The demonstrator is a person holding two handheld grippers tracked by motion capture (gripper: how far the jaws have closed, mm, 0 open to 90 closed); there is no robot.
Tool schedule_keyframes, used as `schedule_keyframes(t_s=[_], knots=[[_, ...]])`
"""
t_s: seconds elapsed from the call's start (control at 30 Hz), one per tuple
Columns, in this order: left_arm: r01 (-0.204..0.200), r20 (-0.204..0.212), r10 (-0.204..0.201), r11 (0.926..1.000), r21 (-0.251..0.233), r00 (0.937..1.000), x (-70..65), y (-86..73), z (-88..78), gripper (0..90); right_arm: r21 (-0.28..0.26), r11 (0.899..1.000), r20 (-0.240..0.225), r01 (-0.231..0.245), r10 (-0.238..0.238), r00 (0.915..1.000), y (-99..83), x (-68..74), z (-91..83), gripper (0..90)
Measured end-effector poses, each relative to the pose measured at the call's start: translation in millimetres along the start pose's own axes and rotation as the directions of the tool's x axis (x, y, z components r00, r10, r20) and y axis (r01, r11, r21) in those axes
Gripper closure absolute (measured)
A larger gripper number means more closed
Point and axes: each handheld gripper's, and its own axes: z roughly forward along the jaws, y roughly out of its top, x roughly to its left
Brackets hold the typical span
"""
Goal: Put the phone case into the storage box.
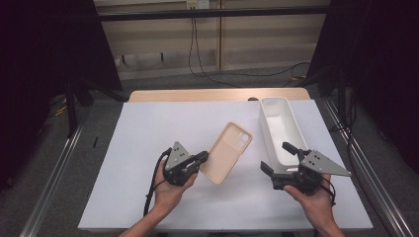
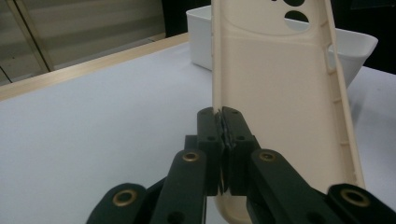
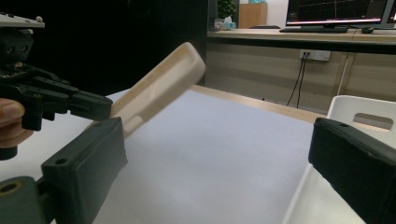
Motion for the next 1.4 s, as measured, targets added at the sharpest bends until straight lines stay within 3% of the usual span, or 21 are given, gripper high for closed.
schedule_keyframes(t_s=[0.37,0.67,0.93,1.4], knots=[[0.002,0.017,-0.002,1.0,0.0,0.9999,-3.4,-1.9,6.5,87.5,0.009,1.0,-0.029,0.002,-0.001,0.9996,9.3,6.4,26.1,8.6],[0.0,0.029,0.0,1.0,0.005,0.9996,-5.6,-2.0,7.8,87.5,0.025,0.999,-0.063,-0.021,0.023,0.9978,9.6,14.4,47.2,26.6],[0.007,0.033,-0.006,0.9999,-0.008,0.9994,-5.4,-2.6,7.3,87.5,0.042,0.997,-0.06,-0.06,0.063,0.9963,6.3,10.9,48.1,42.3],[0.003,0.04,-0.003,1.0,0.003,0.9992,-5.9,-4.3,8.4,87.4,0.074,0.994,-0.066,-0.081,0.085,0.9942,1.4,9.3,52.3,56.1]])
